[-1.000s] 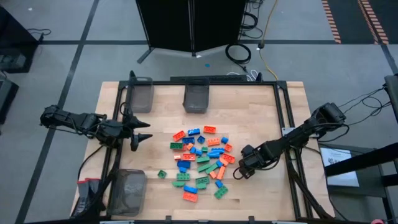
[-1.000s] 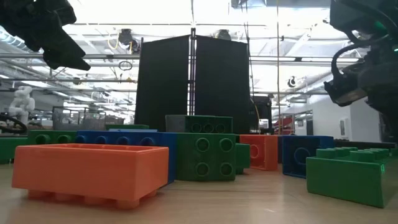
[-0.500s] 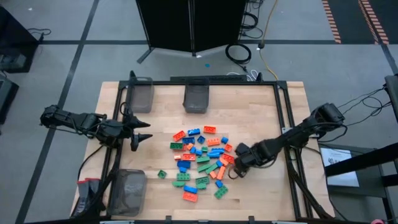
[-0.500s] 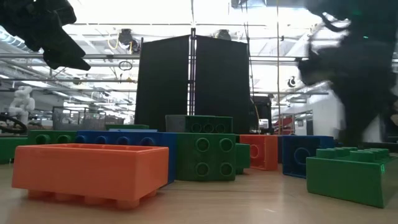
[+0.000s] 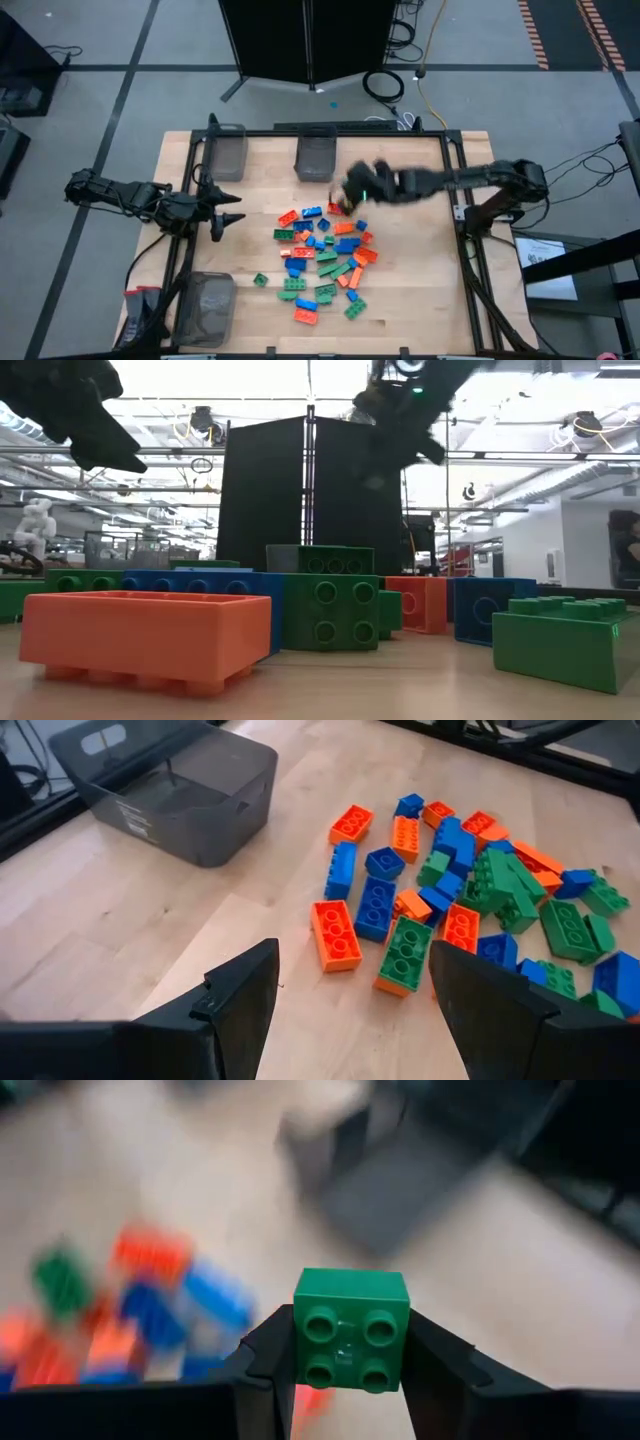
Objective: Sort blocks
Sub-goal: Put the green game piece into the top right black transparent bin
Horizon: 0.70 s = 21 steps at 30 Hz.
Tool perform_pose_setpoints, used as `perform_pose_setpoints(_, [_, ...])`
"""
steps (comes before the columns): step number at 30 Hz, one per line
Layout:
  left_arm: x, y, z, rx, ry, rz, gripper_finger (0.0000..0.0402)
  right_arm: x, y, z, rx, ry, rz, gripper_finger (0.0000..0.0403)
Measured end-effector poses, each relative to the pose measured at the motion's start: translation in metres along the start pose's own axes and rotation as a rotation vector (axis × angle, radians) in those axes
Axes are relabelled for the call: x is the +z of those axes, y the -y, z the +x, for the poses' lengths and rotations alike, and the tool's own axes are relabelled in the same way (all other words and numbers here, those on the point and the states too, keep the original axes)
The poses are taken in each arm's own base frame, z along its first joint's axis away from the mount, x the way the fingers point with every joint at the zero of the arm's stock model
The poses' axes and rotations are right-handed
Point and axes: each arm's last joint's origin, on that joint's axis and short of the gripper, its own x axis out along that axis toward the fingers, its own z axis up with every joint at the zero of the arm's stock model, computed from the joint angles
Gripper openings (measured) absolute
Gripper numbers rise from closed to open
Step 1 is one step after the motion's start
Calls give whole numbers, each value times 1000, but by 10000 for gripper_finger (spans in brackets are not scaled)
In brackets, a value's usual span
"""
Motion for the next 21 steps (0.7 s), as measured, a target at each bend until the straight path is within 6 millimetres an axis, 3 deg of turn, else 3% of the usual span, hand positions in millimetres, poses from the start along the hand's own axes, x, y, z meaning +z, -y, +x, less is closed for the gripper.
perform_pose_setpoints(5, [0,0,0,13,6,-21,257,52,43,14,61,173,41,119])
perform_pose_setpoints(11, [0,-1,0,31,10,-24,257,71,88,43,44,218,113,119])
perform_pose_setpoints(17, [0,-1,0,35,11,-24,257,82,86,97,117,118,100,119])
perform_pose_setpoints(21, [0,-1,0,35,10,-24,257,94,76,118,83,0,42,119])
